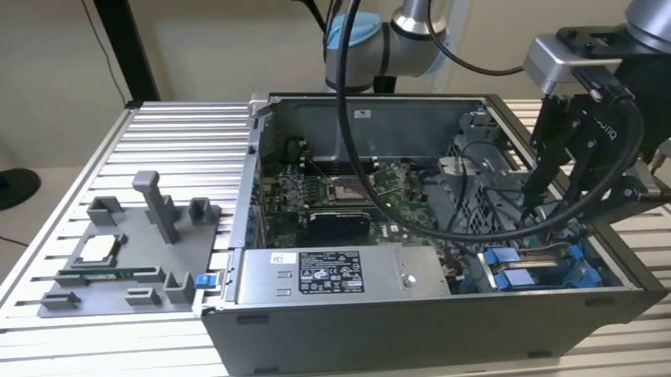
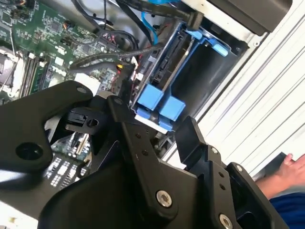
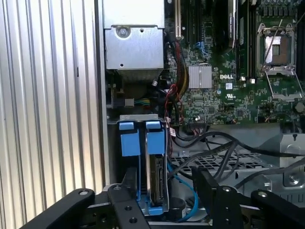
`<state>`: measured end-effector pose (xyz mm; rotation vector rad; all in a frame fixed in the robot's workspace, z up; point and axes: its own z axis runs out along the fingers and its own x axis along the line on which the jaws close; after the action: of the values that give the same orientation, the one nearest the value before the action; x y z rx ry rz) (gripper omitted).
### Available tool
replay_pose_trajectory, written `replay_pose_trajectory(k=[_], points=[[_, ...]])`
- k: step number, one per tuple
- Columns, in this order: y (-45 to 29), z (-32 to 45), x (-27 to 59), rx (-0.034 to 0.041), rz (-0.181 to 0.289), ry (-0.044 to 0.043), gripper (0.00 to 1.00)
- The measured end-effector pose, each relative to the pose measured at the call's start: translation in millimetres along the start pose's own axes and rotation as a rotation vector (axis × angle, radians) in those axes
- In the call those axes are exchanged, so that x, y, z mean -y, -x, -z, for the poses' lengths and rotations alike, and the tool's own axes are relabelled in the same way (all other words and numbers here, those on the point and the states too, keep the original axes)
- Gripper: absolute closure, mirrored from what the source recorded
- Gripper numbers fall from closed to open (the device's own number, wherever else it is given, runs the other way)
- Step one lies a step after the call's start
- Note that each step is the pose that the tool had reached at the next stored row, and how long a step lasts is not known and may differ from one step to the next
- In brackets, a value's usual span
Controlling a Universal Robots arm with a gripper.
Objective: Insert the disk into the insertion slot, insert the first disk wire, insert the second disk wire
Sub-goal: 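Insert the disk into the insertion slot, then insert the first disk wire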
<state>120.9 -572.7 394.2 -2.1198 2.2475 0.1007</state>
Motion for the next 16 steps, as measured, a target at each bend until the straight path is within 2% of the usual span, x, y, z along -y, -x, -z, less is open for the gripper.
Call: replay_pose_trajectory(k=[3,6,9,15,16], points=[[11.6,-0.9,-0.7,0.0003,0.0,-0.0053,0.0],[22.6,-1.8,-1.3,0.001,0.002,-0.0188,0.0],[26.3,-2.5,-1.2,0.0016,0.003,-0.031,0.0],[28.9,-9.3,-1.3,-0.0009,0.004,-0.0356,0.0],[29.6,-9.9,-1.5,-0.0008,0.004,-0.0387,0.0]])
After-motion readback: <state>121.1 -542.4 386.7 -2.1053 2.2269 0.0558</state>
